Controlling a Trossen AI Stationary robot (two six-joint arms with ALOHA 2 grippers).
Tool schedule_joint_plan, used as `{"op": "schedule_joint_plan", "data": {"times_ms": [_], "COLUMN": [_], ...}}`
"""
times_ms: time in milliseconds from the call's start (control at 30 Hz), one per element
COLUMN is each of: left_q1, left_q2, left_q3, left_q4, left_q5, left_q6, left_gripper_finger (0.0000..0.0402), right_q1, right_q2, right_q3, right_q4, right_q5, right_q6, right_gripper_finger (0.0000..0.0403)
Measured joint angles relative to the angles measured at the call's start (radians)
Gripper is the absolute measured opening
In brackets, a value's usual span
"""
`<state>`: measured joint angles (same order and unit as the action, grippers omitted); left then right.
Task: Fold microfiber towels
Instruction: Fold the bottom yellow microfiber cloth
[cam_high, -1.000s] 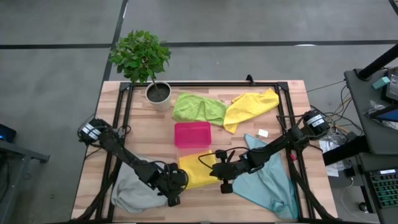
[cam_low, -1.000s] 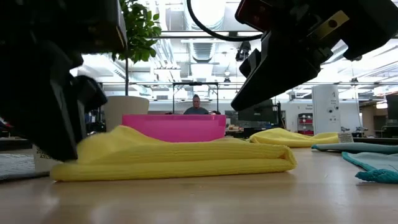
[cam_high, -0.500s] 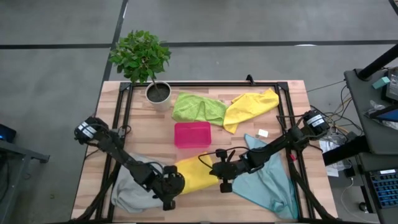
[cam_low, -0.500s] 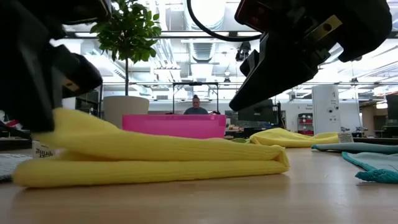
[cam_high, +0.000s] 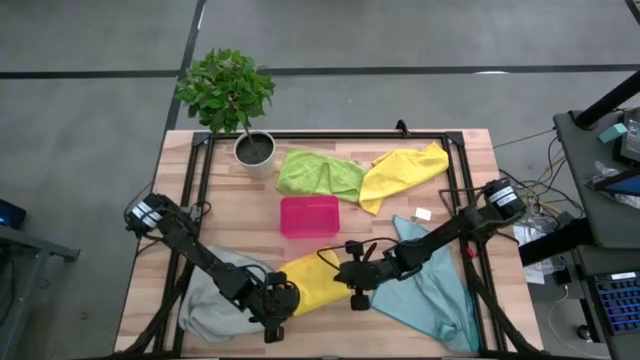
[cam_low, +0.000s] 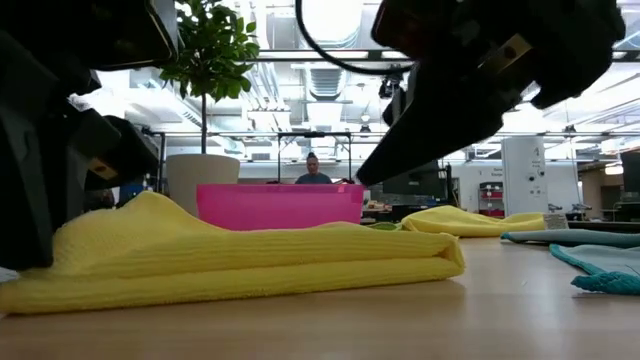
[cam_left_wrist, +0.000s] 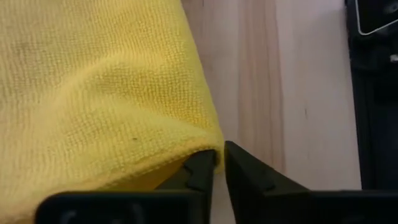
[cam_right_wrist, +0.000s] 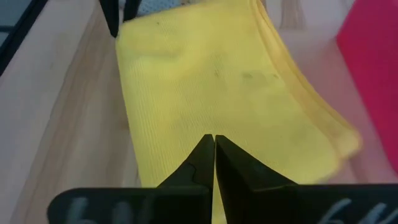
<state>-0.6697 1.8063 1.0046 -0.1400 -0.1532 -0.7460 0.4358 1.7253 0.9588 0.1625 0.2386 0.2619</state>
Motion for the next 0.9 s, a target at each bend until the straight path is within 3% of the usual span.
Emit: {"op": "schedule_joint_plan", "data": {"times_ms": [267, 500, 767, 833, 900], "left_q1": [0.000, 0.013, 0.018, 0.021, 0.021], "left_q2": [-0.017, -0.065, -0.152, -0.168, -0.173], "left_q3": [0.000, 0.001, 0.004, 0.004, 0.004], "left_q4": [-0.002, -0.024, -0.140, -0.137, -0.135], "left_q5": [0.052, 0.207, 0.210, 0.172, 0.069], "left_q6": [-0.007, -0.006, 0.027, 0.054, 0.085], "left_gripper_finger": [0.0120, 0.0139, 0.0139, 0.0139, 0.0139], "right_q1": [-0.004, -0.004, -0.004, -0.004, -0.003], "right_q2": [0.134, 0.175, 0.195, 0.219, 0.246], "right_q3": [0.003, 0.024, 0.025, 0.026, 0.027], "right_q4": [0.207, 0.226, 0.362, 0.385, 0.386], "right_q5": [-0.002, -0.002, -0.057, -0.071, -0.083], "right_q6": [-0.016, -0.036, -0.061, -0.053, -0.043], "right_gripper_finger": [0.0009, 0.0009, 0.0009, 0.0009, 0.0009]}}
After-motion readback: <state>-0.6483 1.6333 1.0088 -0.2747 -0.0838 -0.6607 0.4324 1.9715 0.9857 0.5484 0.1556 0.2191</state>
